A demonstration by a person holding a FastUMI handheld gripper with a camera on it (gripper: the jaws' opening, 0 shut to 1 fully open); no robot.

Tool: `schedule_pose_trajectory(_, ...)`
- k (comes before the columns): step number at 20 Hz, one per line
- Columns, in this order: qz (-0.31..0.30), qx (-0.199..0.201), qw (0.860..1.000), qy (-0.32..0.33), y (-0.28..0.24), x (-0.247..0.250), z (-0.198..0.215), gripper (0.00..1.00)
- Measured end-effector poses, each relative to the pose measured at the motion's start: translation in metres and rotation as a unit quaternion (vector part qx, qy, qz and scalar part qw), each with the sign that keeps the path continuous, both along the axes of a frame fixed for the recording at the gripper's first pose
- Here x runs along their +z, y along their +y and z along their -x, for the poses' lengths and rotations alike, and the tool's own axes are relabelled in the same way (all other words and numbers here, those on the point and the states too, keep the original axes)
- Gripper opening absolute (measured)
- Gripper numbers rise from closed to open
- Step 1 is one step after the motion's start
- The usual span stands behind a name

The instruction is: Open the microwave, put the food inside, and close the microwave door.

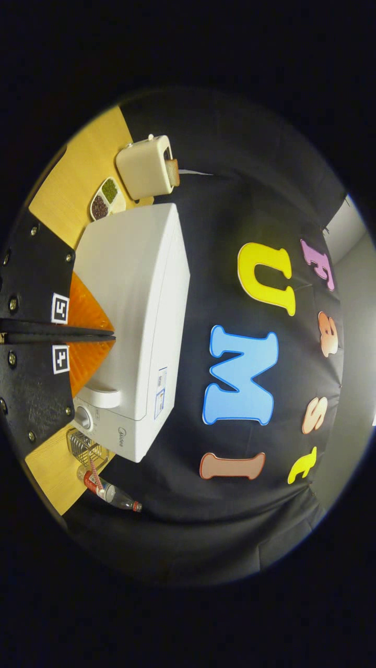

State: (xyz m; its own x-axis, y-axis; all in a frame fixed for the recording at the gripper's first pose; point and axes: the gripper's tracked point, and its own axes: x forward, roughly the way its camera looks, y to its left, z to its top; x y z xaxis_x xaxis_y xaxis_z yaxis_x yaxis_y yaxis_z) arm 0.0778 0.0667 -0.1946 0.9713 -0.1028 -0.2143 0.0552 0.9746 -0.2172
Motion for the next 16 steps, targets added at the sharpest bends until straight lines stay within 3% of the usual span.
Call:
schedule_pose_trajectory(10,0.005,0.028,0.998,-0.051,0.032,0.116,0.066,0.00)
schedule_pose_trajectory(14,0.024,0.017,0.996,-0.085,0.035,0.163,0.088,0.01)
schedule_pose_trajectory(16,0.019,-0.008,0.994,-0.106,0.026,0.186,0.096,0.00)
